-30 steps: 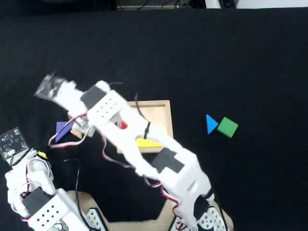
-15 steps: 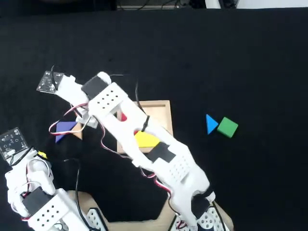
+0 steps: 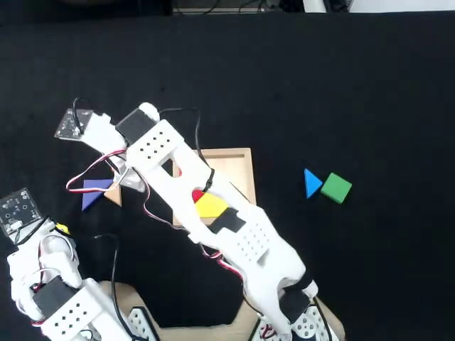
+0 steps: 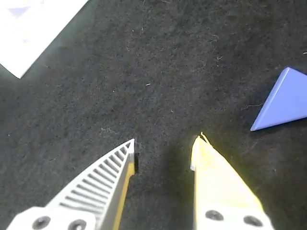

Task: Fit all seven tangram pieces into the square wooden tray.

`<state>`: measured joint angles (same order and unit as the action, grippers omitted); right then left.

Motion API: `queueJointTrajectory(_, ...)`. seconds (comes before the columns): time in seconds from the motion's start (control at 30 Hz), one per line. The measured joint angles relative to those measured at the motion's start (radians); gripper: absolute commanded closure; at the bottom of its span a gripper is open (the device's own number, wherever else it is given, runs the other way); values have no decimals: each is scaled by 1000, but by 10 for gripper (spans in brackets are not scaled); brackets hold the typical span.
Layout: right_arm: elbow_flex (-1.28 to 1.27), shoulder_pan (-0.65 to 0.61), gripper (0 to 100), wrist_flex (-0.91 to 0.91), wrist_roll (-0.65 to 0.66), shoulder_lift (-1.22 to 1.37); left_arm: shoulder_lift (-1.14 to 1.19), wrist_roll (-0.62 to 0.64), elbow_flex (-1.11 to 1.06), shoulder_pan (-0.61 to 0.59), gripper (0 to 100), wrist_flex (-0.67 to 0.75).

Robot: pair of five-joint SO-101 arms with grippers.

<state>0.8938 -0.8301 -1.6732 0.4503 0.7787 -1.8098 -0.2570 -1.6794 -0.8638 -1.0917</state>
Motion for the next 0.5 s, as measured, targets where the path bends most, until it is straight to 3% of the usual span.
queueJointTrajectory(0.1, 32, 0, 923, 0, 0, 18, 0, 0, 0, 0, 802, 0)
queueJointTrajectory(0.27, 98, 0, 796, -14, 2, 25, 0, 0, 0, 0, 802, 0)
queueJointTrajectory(0.3, 103, 0, 808, -20, 2, 26, 0, 0, 0, 0, 802, 0)
queueJointTrajectory(0.37, 106, 0, 985, -28, 2, 26, 0, 0, 0, 0, 802, 0)
queueJointTrajectory(0.4, 109, 0, 985, -31, 2, 26, 0, 0, 0, 0, 802, 0)
queueJointTrajectory(0.5, 114, 0, 799, -25, 2, 26, 0, 0, 0, 0, 802, 0)
